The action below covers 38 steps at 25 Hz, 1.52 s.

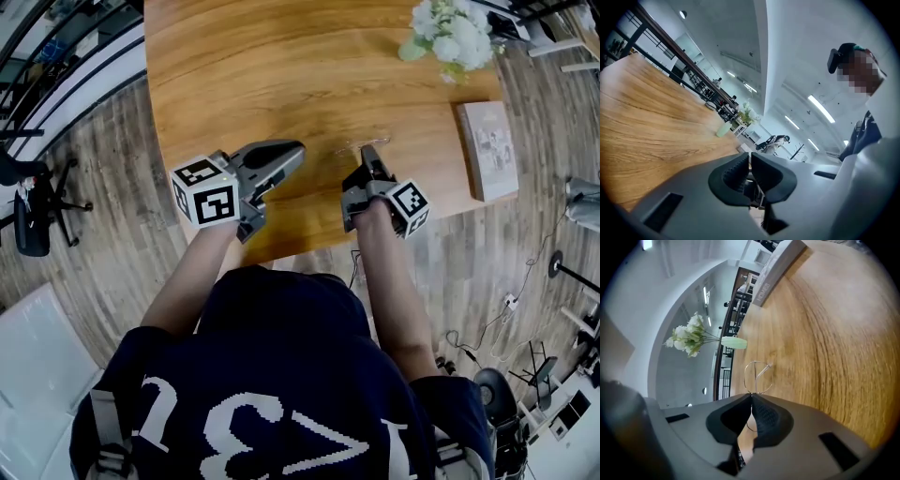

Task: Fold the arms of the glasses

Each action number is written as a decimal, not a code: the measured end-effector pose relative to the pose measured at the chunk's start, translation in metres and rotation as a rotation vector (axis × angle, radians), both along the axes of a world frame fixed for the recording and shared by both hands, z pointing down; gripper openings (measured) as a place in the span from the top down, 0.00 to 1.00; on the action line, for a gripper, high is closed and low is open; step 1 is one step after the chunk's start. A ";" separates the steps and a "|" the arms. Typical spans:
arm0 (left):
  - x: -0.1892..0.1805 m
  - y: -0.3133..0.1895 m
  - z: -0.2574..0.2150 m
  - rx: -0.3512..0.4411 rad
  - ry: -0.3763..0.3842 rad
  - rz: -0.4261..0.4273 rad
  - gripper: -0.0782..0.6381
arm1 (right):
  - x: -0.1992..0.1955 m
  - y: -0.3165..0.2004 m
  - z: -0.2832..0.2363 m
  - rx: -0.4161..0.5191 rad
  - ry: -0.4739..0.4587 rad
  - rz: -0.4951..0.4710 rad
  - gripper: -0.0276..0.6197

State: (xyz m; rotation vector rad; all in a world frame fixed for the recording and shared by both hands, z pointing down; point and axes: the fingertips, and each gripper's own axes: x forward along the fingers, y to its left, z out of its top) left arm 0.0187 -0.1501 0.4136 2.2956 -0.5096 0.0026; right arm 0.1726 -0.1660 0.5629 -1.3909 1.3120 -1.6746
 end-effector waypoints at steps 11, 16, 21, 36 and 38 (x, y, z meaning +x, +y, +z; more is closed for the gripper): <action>-0.020 -0.004 -0.006 0.043 -0.018 -0.091 0.85 | -0.003 -0.014 0.001 0.040 0.012 -0.064 0.86; -0.025 -0.016 -0.026 0.166 -0.067 -0.144 0.85 | 0.003 -0.018 -0.068 0.242 0.363 -0.233 0.92; -0.030 -0.029 -0.059 0.325 -0.163 -0.207 0.85 | 0.008 -0.016 -0.167 0.483 0.754 -0.334 0.92; -0.046 -0.037 -0.159 0.614 -0.176 -0.379 0.86 | -0.001 0.021 -0.313 0.754 1.065 -0.239 0.92; -0.044 -0.036 -0.160 0.616 -0.174 -0.384 0.86 | 0.002 0.022 -0.314 0.749 1.068 -0.233 0.92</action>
